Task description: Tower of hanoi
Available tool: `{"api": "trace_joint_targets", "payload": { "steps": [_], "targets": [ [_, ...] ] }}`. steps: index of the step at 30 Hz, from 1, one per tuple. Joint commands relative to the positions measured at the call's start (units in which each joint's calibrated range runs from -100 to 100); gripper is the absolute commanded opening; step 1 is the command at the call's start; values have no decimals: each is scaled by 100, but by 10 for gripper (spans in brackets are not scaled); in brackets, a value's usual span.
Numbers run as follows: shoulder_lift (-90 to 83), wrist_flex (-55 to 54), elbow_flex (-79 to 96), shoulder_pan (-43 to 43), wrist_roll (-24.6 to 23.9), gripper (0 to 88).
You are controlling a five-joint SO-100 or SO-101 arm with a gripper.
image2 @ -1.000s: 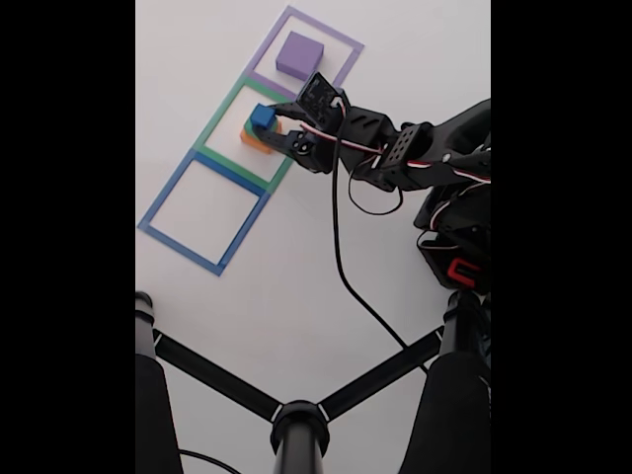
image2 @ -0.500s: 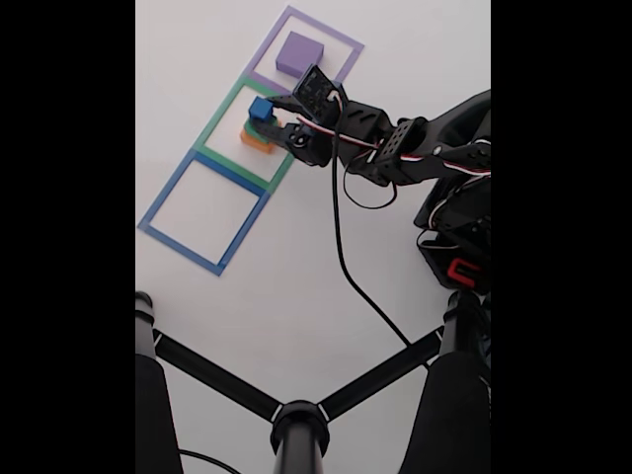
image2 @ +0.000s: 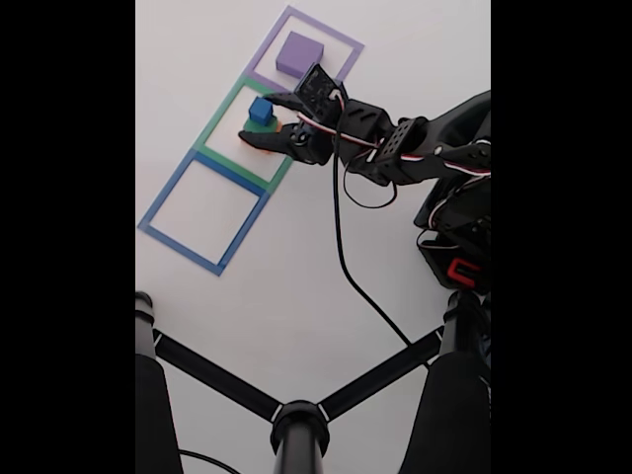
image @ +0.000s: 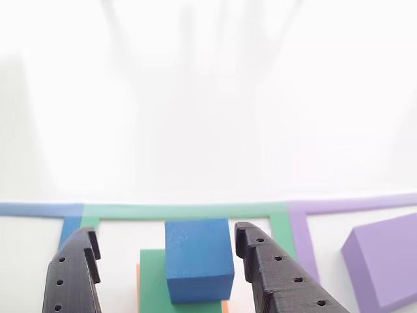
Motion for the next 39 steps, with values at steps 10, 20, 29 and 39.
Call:
{"api": "trace_joint_targets", "payload": {
  "steps": [10,20,29,39],
  "targets": [
    [-3029,5711,-2206,417,0,143],
    [-3405,10689,-5668,1248,0,0],
    [-3117,12995,-7876,2079,0,4],
    [-3125,13052,-7813,2628,0,90]
  ]
}}
